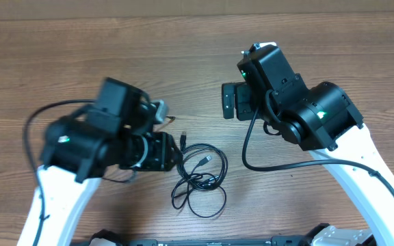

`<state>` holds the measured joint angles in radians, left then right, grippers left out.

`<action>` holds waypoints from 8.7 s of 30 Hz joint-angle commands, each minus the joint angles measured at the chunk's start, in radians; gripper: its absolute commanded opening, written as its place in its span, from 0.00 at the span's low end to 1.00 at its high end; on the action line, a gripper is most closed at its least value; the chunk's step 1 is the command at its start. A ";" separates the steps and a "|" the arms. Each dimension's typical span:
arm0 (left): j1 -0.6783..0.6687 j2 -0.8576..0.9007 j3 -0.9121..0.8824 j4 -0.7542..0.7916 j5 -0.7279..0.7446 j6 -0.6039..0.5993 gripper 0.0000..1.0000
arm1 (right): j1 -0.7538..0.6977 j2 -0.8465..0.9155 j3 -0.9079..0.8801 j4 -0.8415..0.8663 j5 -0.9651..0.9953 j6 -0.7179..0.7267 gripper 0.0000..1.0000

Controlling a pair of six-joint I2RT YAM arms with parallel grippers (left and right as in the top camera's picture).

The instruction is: Untangle cables

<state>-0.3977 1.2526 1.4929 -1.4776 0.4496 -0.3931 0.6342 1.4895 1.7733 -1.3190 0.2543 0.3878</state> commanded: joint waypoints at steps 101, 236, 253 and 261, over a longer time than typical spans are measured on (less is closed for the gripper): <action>0.143 0.180 0.786 0.208 -0.091 0.011 0.04 | -0.074 0.049 -0.001 -0.072 -0.452 -0.106 1.00; 0.360 0.135 1.089 0.156 0.272 -0.098 0.15 | -0.283 0.224 -0.140 0.147 -0.075 0.008 0.66; 0.358 0.265 1.088 -0.200 0.145 0.047 0.13 | -0.283 0.256 -0.432 0.473 -0.233 0.198 0.72; 0.358 0.319 1.088 -0.208 0.145 0.058 0.11 | -0.281 0.374 -0.460 0.604 -0.234 0.486 0.63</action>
<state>-0.0448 1.5555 2.5790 -1.6821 0.6048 -0.3630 0.3496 1.8305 1.3190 -0.7387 0.0254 0.7200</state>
